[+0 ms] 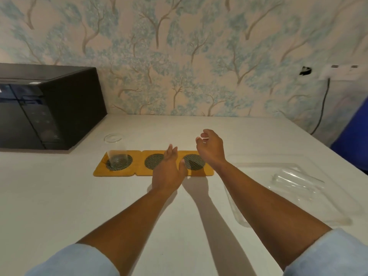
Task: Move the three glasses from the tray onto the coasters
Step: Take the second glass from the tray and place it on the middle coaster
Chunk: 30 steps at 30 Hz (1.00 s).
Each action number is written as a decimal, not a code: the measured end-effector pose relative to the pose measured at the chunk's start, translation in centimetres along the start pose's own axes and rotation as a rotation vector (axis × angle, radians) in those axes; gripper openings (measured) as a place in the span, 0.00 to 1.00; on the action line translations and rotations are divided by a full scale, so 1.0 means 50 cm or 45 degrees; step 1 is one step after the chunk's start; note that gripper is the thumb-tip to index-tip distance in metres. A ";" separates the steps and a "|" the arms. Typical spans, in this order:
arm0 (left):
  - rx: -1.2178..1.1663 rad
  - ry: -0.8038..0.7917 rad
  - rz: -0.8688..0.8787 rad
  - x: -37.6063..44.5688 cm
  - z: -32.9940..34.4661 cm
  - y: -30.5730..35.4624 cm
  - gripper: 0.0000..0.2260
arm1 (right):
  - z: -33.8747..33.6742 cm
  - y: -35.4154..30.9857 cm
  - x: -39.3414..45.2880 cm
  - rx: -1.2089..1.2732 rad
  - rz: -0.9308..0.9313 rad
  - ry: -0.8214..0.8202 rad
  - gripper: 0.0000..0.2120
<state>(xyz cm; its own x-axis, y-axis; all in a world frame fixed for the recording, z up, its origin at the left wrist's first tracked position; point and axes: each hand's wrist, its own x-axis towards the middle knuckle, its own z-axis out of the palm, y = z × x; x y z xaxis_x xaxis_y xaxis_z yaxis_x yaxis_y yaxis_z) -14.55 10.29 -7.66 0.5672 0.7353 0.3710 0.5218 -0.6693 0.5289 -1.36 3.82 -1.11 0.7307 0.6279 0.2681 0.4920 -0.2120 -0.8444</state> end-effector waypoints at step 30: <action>0.319 -0.487 0.177 -0.128 0.184 0.072 0.28 | -0.342 0.180 -0.051 -1.040 0.664 -0.639 0.45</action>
<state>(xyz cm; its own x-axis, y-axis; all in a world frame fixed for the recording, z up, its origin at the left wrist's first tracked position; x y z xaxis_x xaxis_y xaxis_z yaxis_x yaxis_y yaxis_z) -10.45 2.19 -15.19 0.8120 0.5763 0.0925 0.5352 -0.7983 0.2763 9.32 -12.49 -1.48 0.7553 0.5112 -0.4100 0.4790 -0.8577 -0.1870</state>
